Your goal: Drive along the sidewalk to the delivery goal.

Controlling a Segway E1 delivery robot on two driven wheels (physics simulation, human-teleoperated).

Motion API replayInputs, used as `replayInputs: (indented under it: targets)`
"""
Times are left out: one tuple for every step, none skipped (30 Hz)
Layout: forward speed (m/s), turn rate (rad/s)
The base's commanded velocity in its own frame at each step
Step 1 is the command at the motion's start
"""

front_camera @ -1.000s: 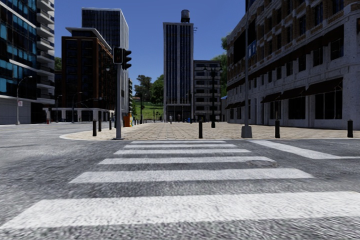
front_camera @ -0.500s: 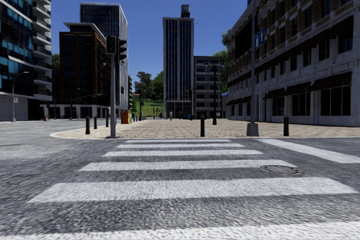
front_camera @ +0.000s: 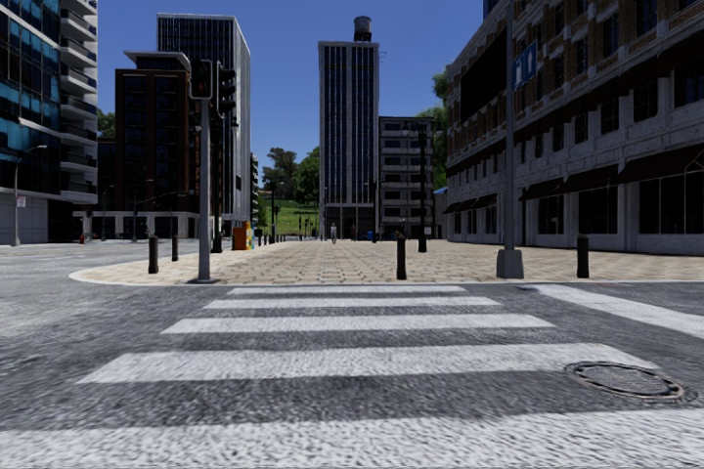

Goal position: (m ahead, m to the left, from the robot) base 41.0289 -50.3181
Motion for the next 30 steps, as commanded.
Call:
replayInputs:
  targets:
    - [2.00,0.00]
    - [2.00,0.00]
    - [2.00,0.00]
    - [2.00,0.00]
    - [2.00,0.00]
    - [2.00,0.00]
    - [2.00,0.00]
    - [2.00,0.00]
    - [2.00,0.00]
    - [2.00,0.00]
    - [2.00,0.00]
    - [2.00,0.00]
    - [2.00,0.00]
    - [2.00,0.00]
    - [2.00,0.00]
    - [2.00,0.00]
    - [2.00,0.00]
    - [2.00,0.00]
    - [2.00,0.00]
    - [2.00,0.00]
    - [2.00,0.00]
    - [2.00,0.00]
    - [2.00,0.00]
    - [2.00,0.00]
    - [2.00,0.00]
    - [2.00,0.00]
    - [2.00,0.00]
    - [2.00,0.00]
    - [2.00,0.00]
    - [2.00,0.00]
